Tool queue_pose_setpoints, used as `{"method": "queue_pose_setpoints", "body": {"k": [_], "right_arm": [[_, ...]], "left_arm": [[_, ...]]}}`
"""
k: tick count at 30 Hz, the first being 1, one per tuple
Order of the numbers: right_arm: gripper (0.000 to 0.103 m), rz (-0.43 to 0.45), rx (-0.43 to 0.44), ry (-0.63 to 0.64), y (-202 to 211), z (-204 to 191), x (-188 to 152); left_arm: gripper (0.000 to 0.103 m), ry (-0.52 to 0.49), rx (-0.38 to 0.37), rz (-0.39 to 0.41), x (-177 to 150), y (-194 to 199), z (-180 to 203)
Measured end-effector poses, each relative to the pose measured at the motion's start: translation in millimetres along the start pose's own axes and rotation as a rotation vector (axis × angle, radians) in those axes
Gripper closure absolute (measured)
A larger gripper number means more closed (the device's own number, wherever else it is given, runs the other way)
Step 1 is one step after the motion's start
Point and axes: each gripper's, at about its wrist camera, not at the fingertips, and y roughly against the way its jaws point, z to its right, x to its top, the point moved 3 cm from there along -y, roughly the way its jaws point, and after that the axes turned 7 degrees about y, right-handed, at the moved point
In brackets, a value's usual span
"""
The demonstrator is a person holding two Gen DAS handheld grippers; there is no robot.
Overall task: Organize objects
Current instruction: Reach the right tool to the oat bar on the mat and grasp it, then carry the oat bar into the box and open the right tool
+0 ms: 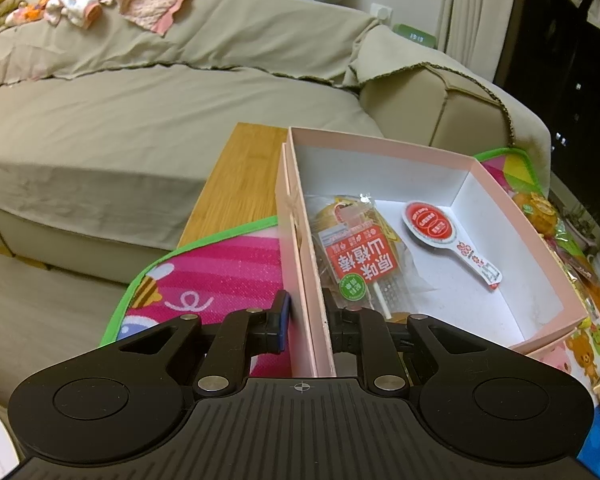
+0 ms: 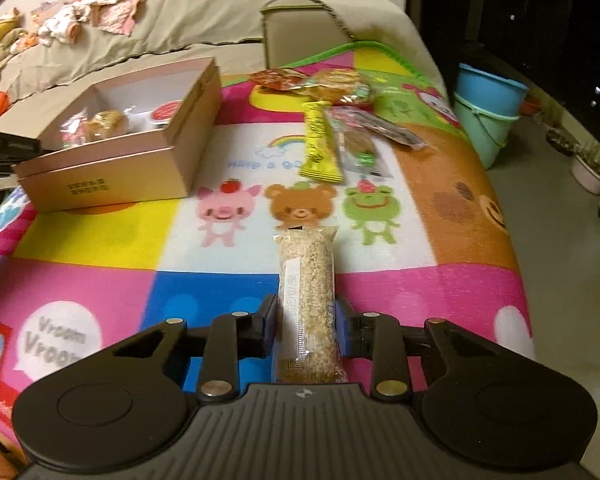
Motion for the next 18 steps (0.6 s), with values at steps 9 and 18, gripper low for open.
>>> {"method": "queue_pose_setpoints", "body": {"k": [9, 18], "right_arm": [[0.075, 0.093, 0.081, 0.023, 36.2, -17.1, 30.5], [0.075, 0.293, 0.189, 0.098, 60.3, -50.4, 110.7]], "left_arm": [[0.085, 0.008, -0.004, 0.000, 0.2, -0.7, 0.1], [0.085, 0.008, -0.005, -0.001, 0.0, -0.5, -0.3]]}}
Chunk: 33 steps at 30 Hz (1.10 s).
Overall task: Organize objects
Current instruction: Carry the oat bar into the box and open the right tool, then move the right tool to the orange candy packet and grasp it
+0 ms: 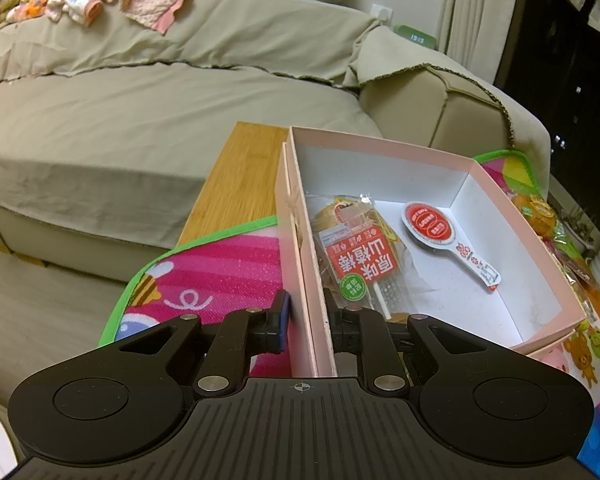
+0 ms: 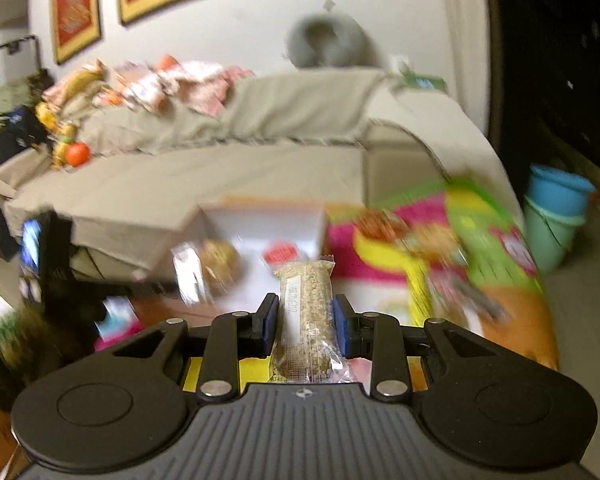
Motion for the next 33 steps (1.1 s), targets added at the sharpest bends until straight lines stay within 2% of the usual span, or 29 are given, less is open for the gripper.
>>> {"method": "queue_pose_setpoints", "body": {"k": [4, 9, 11, 13, 15, 17, 20, 23, 29, 33], "right_arm": [[0.075, 0.054, 0.052, 0.026, -17.7, -15.8, 36.9], [0.074, 0.084, 0.122, -0.011, -48.9, -24.6, 75.5], [0.073, 0.078, 0.154, -0.032, -64.2, -26.7, 83.1], [0.067, 0.069, 0.154, -0.035, -73.9, -29.4, 81.7], [0.059, 0.059, 0.153, -0.040, -77.8, -29.3, 73.0], [0.057, 0.044, 0.131, -0.038, -79.2, -26.9, 59.9], [0.048, 0.016, 0.064, -0.014, -76.3, -20.9, 33.1], [0.045, -0.026, 0.016, -0.015, -70.4, -11.4, 2.3], [0.032, -0.071, -0.134, -0.016, -57.0, 16.2, -53.8], [0.026, -0.111, -0.200, -0.093, -59.4, 41.8, -74.3]], "left_arm": [[0.085, 0.000, -0.002, -0.001, -0.4, -0.2, -0.6], [0.084, 0.008, -0.007, -0.003, -1.6, -1.5, -2.7], [0.084, 0.010, -0.011, -0.003, -1.9, -1.7, -3.0], [0.084, 0.011, -0.015, -0.002, -2.0, -1.6, -3.8], [0.084, 0.011, -0.018, -0.003, -2.1, -2.0, -4.0], [0.084, 0.011, -0.018, -0.003, -2.5, -2.1, -4.0], [0.083, 0.013, -0.018, -0.003, -2.2, -2.3, -3.9], [0.083, 0.012, -0.018, -0.002, -1.8, -3.3, -3.9], [0.084, 0.013, -0.012, -0.004, -2.7, -5.0, -3.8], [0.084, 0.009, -0.001, -0.006, -2.6, -6.6, -2.7]]}}
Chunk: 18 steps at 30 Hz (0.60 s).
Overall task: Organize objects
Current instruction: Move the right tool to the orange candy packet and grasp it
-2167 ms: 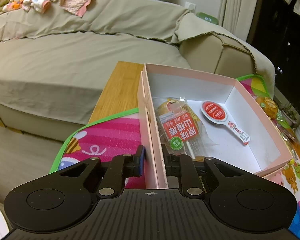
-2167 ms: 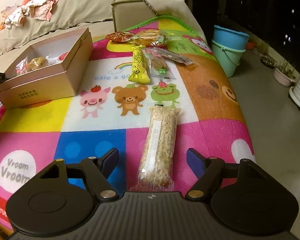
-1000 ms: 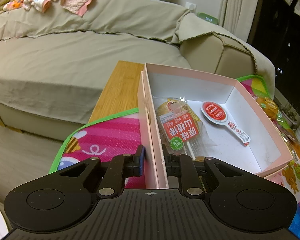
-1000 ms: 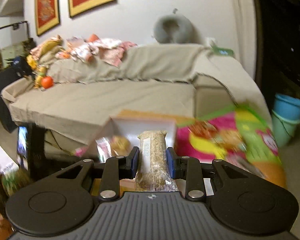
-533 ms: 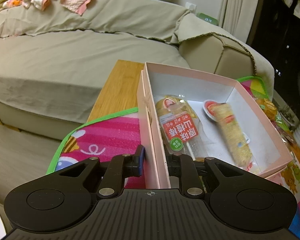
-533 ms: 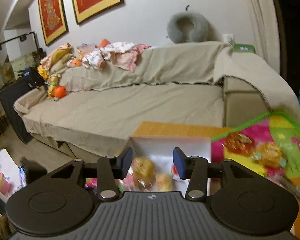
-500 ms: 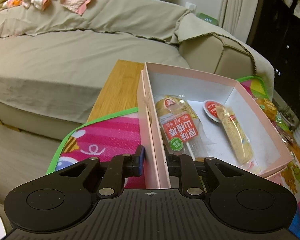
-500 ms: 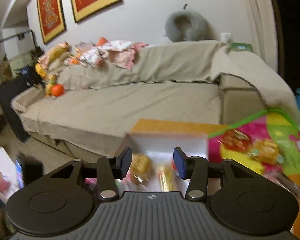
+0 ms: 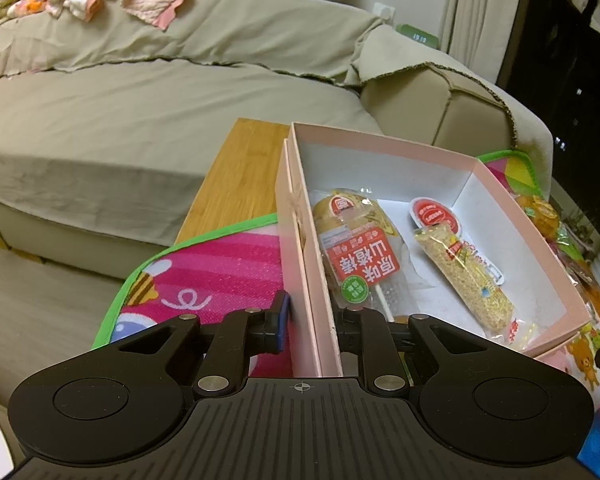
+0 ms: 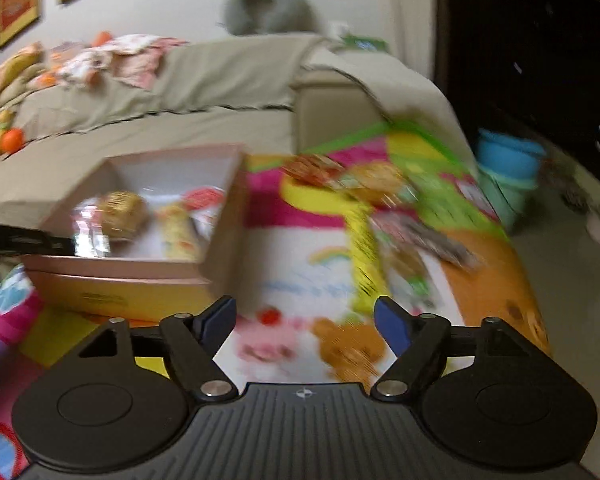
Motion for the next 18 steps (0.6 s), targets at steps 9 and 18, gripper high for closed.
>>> {"method": "queue_pose_setpoints", "body": {"k": [9, 18], "right_arm": [[0.006, -0.109, -0.058, -0.070, -22.3, 30.0, -32.6], [0.000, -0.157, 0.008, -0.010, -23.8, 26.7, -38.1]], "left_arm": [[0.084, -0.007, 0.009, -0.007, 0.1, 0.1, -0.1], [0.084, -0.017, 0.024, -0.010, -1.5, 1.1, 1.6]]}}
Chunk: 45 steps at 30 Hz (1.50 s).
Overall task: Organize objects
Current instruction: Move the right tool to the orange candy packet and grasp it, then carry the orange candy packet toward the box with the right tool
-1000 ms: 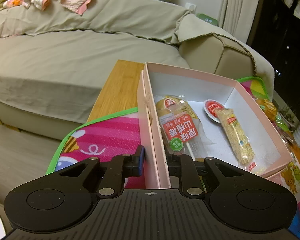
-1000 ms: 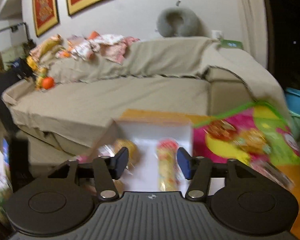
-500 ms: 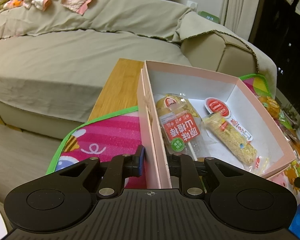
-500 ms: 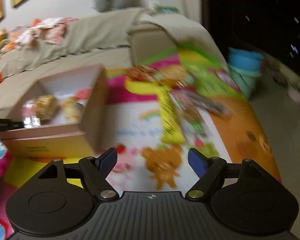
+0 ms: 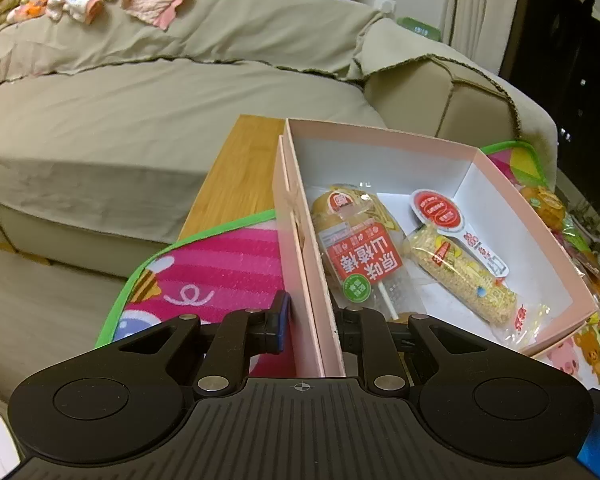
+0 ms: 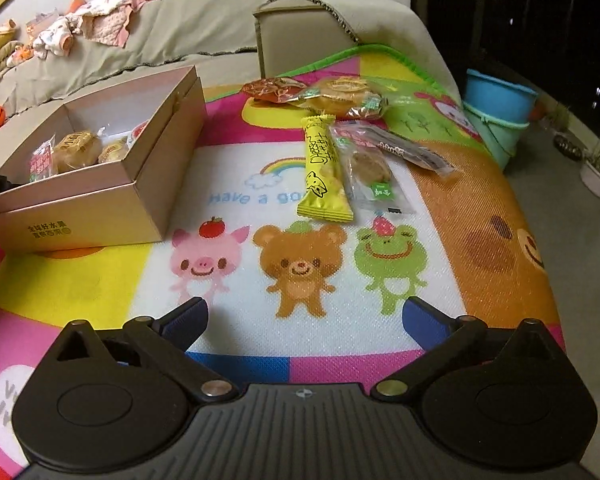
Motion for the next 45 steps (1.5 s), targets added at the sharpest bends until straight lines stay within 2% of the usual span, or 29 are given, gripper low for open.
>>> {"method": "queue_pose_setpoints", "body": {"k": [5, 7, 8, 12, 15, 19, 22, 26, 28, 30, 32, 33, 36, 38, 42, 45], "right_arm": [[0.000, -0.010, 0.013, 0.033, -0.5, 0.0, 1.8], [0.000, -0.009, 0.055, 0.070, 1.5, 1.9, 7.1], [0.000, 0.029, 0.080, 0.070, 6.8, 5.0, 14.0], [0.000, 0.194, 0.040, 0.094, 23.9, 17.9, 68.1], [0.000, 0.235, 0.063, 0.069, 7.7, 30.9, 125.2], [0.000, 0.158, 0.136, 0.047, -57.6, 28.6, 195.9], [0.000, 0.083, 0.105, 0.077, -114.6, 14.0, 231.2], [0.000, -0.030, 0.074, 0.063, -182.6, -3.7, 249.3], [0.000, -0.090, 0.030, 0.092, -206.3, -10.0, 248.2], [0.000, -0.132, 0.038, 0.071, -218.1, -7.0, 241.9], [0.002, -0.126, 0.066, 0.028, -211.9, 0.0, 237.3], [0.013, -0.131, 0.076, 0.016, -209.1, 3.9, 237.3], [0.023, -0.144, 0.125, 0.004, -188.8, 11.6, 232.8], [0.023, -0.116, 0.147, -0.004, -163.8, 15.6, 228.4], [0.023, 0.002, 0.152, 0.068, -92.6, 13.7, 210.2], [0.023, 0.058, 0.158, 0.112, -40.3, 13.1, 178.8]], "left_arm": [[0.084, 0.000, 0.008, -0.005, -1.3, -0.5, 1.7], [0.084, -0.004, 0.011, -0.006, -1.6, 0.2, 2.2], [0.084, -0.004, 0.012, -0.006, -1.8, 0.4, 2.3], [0.084, -0.002, 0.009, -0.004, -1.9, 0.2, 2.1], [0.084, -0.002, 0.004, -0.001, -2.3, -1.5, 1.1], [0.083, -0.020, 0.008, -0.001, -1.5, -3.7, 2.3], [0.083, -0.019, 0.001, 0.001, -2.0, -4.2, 0.8], [0.083, -0.017, -0.009, 0.000, -2.3, -4.7, -1.2], [0.083, -0.017, -0.015, 0.000, -2.4, -4.6, -2.5], [0.082, -0.013, -0.023, 0.002, -1.9, -5.2, -3.4], [0.082, -0.005, -0.029, 0.003, -1.0, -6.6, -4.3], [0.082, -0.004, -0.029, 0.004, -0.6, -7.4, -4.5], [0.082, -0.001, -0.032, 0.005, -0.6, -7.6, -5.0], [0.082, 0.002, -0.032, 0.004, -0.4, -7.5, -4.8], [0.083, 0.003, -0.031, 0.006, -0.3, -7.3, -4.5], [0.083, 0.009, -0.029, 0.008, -0.3, -7.0, -3.9]]}}
